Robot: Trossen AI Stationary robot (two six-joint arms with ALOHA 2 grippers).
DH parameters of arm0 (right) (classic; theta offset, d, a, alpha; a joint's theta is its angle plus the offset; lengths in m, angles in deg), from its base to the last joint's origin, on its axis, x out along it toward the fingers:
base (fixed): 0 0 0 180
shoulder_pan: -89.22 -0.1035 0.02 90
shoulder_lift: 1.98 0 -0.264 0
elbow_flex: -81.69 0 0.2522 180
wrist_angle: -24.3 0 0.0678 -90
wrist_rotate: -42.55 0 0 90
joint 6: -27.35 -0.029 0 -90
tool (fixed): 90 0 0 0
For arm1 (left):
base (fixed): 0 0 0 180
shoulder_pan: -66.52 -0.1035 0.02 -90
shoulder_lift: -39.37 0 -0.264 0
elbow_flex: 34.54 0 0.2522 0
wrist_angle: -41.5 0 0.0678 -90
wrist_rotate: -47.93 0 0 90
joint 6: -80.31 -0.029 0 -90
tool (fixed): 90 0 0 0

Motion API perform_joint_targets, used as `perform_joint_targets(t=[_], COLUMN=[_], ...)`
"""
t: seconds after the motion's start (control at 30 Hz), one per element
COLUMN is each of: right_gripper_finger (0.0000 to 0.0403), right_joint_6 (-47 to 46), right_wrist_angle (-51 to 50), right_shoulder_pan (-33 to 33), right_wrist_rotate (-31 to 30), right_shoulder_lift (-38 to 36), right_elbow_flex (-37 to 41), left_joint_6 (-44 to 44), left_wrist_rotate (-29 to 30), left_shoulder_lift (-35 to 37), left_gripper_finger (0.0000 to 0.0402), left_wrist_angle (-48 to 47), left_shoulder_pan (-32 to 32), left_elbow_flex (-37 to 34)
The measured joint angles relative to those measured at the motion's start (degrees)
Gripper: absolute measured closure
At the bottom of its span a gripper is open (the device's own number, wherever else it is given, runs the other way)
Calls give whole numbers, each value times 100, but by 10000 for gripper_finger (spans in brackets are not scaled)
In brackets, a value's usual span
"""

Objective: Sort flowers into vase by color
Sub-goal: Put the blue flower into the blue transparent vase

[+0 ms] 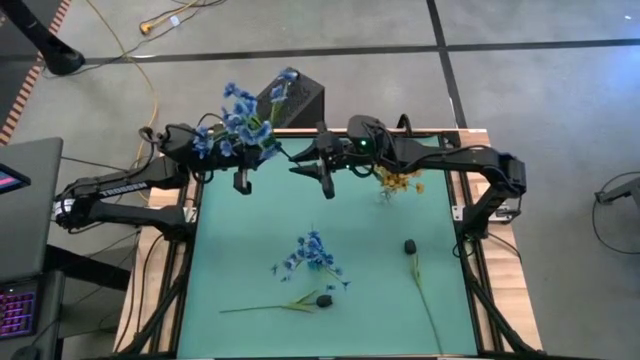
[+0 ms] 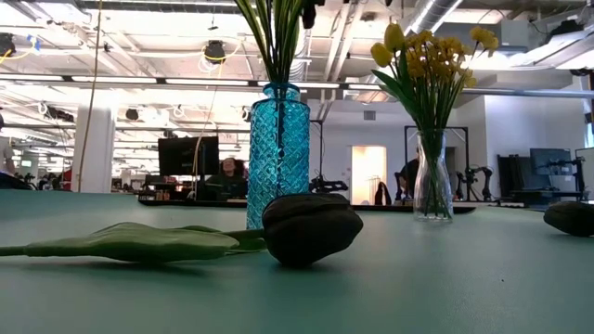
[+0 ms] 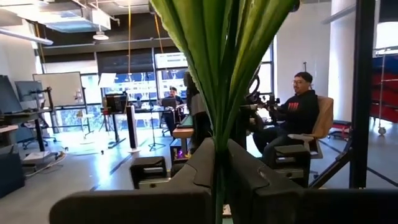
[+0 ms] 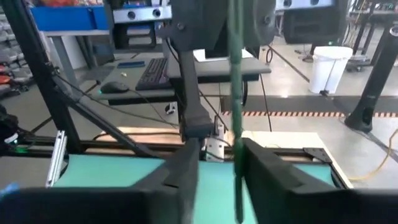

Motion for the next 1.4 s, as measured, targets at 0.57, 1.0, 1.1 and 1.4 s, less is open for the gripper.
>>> perform_joint_targets(t=[0.57,1.0,1.1,1.4], right_gripper_finger=[112,112,112,112], right_joint_6=[-370,-556,-837,-1513], right_wrist_angle=[-2121,-2814,-2758,-2594], right_shoulder_pan=[-709,-3618,-4191,-5426], right_wrist_rotate=[-612,-4019,-4729,-7095], right_shoulder_lift=[-1613,-1669,-1425,-475], right_elbow_flex=[-2,132,393,625], left_joint_6=[176,-866,-916,-60], left_wrist_rotate=[-281,-668,-424,845], left_shoulder_lift=[992,647,654,649], left_gripper_finger=[401,401,401,401], left_wrist_angle=[-1519,-1273,-736,-90], left_shoulder_pan=[15,1462,1612,1632], left_elbow_flex=[11,-724,-1163,-2201])
